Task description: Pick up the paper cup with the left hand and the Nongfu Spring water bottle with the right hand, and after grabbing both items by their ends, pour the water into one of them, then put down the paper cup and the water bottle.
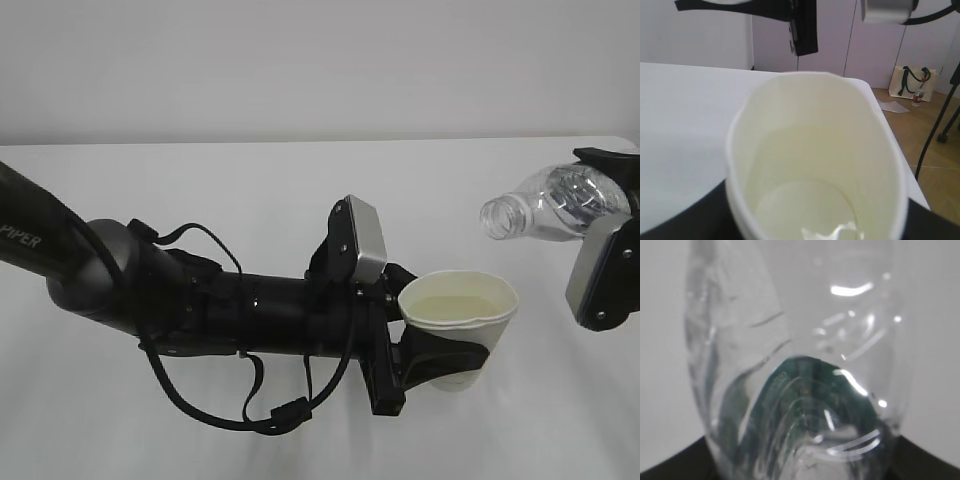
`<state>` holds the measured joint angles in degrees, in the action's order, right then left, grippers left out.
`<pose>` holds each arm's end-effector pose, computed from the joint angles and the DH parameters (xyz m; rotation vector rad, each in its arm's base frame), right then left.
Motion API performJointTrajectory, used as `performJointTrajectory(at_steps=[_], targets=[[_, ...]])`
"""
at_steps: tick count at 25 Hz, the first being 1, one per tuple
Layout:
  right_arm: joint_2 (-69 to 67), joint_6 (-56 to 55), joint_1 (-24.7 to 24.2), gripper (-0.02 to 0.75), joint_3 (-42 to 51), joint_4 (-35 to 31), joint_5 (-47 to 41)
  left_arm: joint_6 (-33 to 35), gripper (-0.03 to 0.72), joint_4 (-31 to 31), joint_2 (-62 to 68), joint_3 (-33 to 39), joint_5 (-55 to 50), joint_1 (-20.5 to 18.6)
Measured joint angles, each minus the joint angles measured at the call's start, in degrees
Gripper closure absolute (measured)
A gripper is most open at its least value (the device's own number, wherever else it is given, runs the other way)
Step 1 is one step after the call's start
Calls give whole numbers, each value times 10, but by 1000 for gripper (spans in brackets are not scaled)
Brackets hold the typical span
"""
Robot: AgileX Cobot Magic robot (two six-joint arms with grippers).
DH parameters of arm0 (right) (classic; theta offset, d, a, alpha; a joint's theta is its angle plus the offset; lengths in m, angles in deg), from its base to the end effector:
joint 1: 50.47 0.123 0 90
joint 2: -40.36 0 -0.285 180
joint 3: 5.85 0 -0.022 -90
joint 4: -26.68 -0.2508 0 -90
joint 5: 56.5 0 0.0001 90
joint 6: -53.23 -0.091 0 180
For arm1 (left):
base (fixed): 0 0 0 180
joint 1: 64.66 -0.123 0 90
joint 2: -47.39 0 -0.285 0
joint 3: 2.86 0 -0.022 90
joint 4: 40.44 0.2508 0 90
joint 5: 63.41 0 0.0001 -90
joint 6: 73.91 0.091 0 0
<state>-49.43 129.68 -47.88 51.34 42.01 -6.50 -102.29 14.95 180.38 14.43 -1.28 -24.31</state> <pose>0.2412 0.0293 0.1972 -1.3663 1.1629 -0.9019 0.2609 -0.3085 0.1102 1.2552 1.3983 -1.1516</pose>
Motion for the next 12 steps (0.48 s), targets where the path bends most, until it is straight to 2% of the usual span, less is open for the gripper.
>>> performJointTrajectory(at_steps=[7, 12], targets=[[0, -84, 0, 343, 0, 0, 3, 0, 276, -3, 0, 0, 0, 0], [0, -152, 0, 343, 0, 0, 4, 0, 277, -30, 0, 0, -12, 0]])
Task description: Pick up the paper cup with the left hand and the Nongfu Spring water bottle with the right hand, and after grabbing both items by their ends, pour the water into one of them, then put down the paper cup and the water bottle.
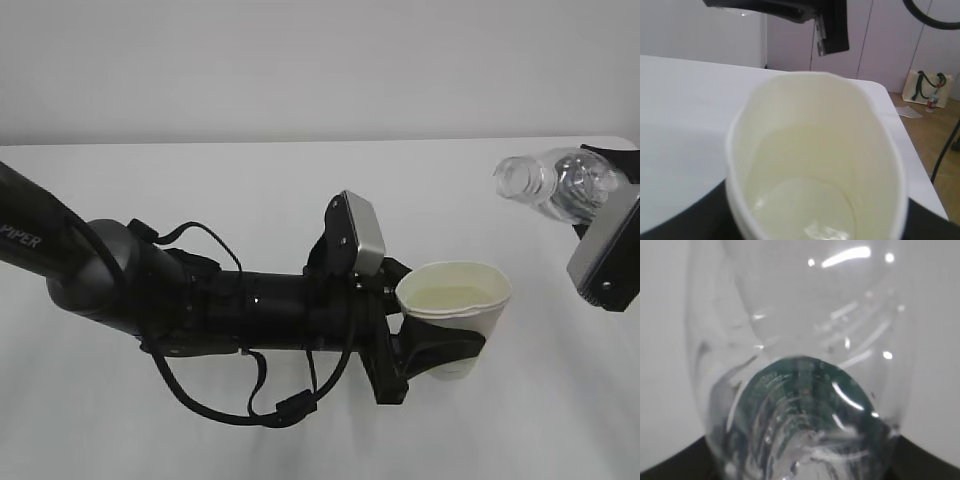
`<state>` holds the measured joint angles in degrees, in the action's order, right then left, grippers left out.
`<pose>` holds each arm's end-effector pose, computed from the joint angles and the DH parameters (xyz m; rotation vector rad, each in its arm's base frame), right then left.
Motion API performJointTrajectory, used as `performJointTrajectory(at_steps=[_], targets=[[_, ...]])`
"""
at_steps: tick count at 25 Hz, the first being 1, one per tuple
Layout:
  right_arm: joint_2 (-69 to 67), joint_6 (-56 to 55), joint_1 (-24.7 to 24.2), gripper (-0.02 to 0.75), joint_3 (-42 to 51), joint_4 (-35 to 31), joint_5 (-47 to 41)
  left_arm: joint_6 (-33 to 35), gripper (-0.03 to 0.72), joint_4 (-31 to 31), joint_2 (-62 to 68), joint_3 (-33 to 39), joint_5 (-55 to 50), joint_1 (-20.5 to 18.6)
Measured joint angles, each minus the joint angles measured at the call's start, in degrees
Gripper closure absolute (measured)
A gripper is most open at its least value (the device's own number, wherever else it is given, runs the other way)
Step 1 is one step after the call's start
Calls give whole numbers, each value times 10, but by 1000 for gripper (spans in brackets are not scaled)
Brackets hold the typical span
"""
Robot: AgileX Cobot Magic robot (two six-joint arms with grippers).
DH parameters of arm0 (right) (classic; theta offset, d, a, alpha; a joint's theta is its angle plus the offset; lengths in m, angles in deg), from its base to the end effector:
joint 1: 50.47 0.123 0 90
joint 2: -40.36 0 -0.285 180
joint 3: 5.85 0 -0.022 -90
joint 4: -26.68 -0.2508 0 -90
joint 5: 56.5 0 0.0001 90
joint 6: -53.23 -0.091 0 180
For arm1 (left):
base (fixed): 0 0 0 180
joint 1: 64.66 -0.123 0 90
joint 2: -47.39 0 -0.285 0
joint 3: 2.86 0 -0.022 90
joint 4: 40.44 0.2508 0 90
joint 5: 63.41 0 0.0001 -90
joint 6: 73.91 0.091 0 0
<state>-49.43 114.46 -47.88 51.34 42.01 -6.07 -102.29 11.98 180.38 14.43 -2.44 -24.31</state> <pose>0.2413 0.0295 0.1979 -1.1731 1.3021 -0.7124 0.2654 -0.3082 0.1102 1.2033 1.4347 -1.1286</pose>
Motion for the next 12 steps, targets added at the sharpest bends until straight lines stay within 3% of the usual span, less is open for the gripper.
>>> performJointTrajectory(at_steps=[12], targets=[[0, -164, 0, 343, 0, 0, 25, 1, 277, -36, 0, 0, -3, 0]])
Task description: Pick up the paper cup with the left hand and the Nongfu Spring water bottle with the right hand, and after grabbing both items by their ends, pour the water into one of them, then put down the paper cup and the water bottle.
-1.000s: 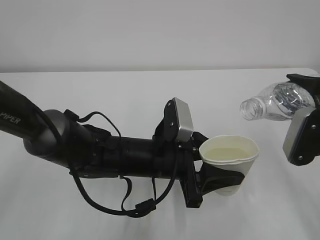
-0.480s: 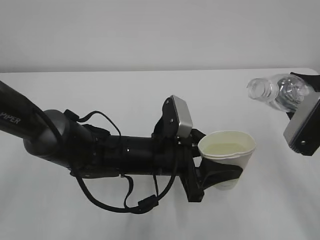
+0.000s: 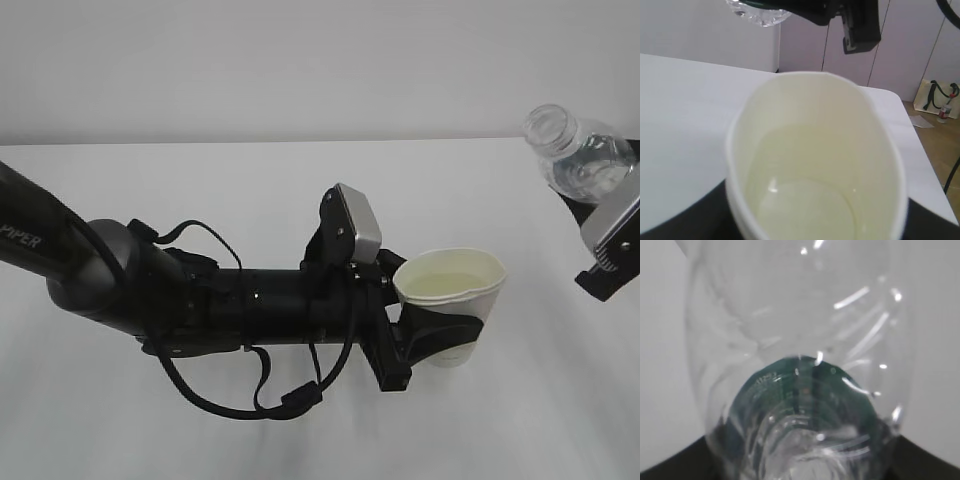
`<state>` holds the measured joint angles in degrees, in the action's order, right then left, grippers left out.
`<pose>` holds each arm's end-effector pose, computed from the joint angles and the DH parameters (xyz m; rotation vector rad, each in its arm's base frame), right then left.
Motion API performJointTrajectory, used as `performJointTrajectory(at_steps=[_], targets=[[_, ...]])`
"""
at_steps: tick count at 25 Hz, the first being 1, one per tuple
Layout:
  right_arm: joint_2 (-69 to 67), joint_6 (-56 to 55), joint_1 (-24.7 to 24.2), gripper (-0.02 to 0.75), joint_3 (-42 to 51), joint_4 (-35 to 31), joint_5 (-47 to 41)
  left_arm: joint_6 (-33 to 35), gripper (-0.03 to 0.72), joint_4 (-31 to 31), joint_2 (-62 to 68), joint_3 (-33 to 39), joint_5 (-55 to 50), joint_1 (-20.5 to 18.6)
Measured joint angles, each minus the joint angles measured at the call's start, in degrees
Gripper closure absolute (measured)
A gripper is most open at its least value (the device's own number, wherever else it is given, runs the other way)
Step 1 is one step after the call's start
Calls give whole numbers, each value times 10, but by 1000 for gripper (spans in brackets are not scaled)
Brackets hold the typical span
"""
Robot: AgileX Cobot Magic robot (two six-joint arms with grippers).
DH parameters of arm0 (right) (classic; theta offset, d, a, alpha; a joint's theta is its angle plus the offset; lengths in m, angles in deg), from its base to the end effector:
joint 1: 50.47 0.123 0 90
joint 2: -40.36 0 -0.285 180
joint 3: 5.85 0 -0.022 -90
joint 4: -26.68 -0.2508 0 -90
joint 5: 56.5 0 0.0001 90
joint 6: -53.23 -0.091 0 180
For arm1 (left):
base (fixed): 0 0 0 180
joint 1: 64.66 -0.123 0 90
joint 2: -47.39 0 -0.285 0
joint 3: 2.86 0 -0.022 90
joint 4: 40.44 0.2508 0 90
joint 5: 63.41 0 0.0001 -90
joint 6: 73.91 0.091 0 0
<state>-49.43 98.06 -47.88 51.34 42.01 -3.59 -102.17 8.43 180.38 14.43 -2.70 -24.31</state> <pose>0.2416 0.0301 0.2017 -0.9401 1.3950 -0.5065 0.2701 -0.3079 0.1117 1.1362 1.4591 -1.1154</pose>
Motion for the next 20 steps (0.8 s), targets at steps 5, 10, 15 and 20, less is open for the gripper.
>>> performJointTrajectory(at_steps=[5, 10, 15, 20], targets=[[0, -86, 0, 343, 0, 0, 6, 1, 276, -7, 0, 0, -2, 0], [0, -168, 0, 343, 0, 0, 11, 2, 277, -8, 0, 0, -4, 0], [0, -263, 0, 343, 0, 0, 38, 2, 277, -8, 0, 0, -7, 0], [0, -347, 0, 343, 0, 0, 45, 2, 277, -8, 0, 0, -7, 0]])
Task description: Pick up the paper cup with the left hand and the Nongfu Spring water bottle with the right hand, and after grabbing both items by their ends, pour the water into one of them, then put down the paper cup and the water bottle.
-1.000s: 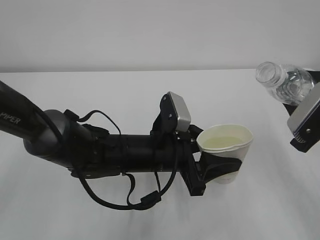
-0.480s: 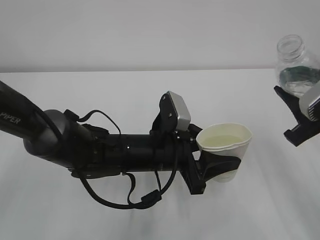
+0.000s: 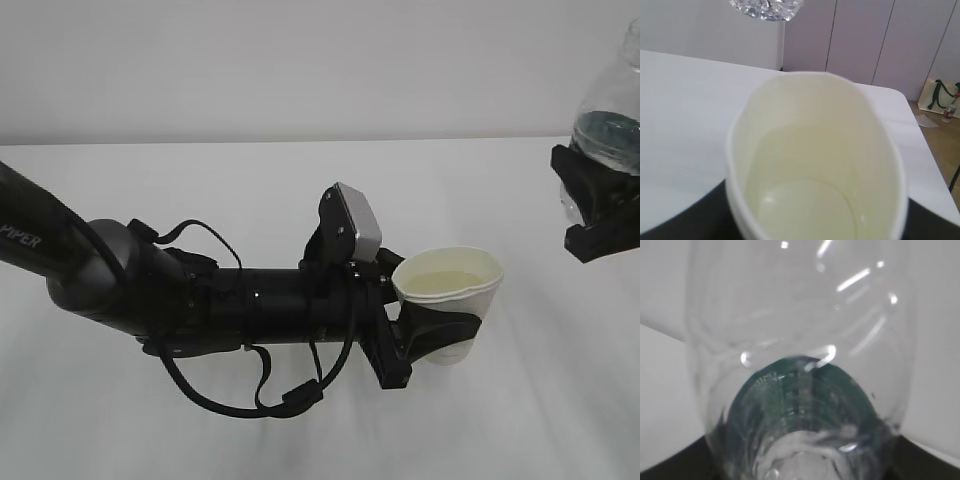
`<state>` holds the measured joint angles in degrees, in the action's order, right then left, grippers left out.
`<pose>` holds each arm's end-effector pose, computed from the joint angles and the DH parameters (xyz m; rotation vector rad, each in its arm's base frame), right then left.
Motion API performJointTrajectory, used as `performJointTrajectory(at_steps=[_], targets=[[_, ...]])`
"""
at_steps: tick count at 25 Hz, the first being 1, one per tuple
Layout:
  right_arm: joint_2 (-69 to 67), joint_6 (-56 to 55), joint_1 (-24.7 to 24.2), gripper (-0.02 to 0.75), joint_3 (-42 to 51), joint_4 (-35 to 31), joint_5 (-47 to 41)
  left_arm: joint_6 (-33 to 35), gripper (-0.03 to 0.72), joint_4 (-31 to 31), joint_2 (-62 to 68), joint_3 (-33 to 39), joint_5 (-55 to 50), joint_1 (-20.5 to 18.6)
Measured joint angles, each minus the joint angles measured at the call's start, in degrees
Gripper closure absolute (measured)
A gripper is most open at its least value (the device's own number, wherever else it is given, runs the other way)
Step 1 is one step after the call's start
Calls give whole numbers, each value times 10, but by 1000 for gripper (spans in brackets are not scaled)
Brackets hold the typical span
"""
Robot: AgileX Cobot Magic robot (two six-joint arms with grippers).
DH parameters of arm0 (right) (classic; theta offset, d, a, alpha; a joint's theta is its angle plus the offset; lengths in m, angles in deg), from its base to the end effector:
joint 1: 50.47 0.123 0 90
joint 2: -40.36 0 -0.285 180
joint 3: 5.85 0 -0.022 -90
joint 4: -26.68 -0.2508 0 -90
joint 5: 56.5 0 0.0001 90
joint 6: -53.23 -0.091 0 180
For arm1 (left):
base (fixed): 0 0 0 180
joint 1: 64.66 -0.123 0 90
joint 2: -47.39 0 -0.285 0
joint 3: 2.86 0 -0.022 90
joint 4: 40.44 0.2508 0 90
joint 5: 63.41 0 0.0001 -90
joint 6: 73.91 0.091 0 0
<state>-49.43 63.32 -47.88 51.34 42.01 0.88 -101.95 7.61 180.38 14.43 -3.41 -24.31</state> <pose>0.2416 0.0312 0.2087 -0.4598 1.5119 -0.0398 0.2716 -0.3076 0.1111 1.1261 1.4721 -1.1013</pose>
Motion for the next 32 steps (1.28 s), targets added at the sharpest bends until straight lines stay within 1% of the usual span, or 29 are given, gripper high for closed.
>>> performJointTrajectory(at_steps=[11, 17, 24, 32], targets=[[0, -82, 0, 343, 0, -1, 15, 0, 277, -2, 0, 0, 0, 0], [-31, -112, 0, 343, 23, -48, 68, 0, 277, -4, 0, 0, -3, 0], [-88, -133, 0, 343, 28, -63, 68, 0, 277, -7, 0, 0, -4, 0], [-130, -135, 0, 343, 25, -101, 68, 0, 277, -7, 0, 0, -5, 0]])
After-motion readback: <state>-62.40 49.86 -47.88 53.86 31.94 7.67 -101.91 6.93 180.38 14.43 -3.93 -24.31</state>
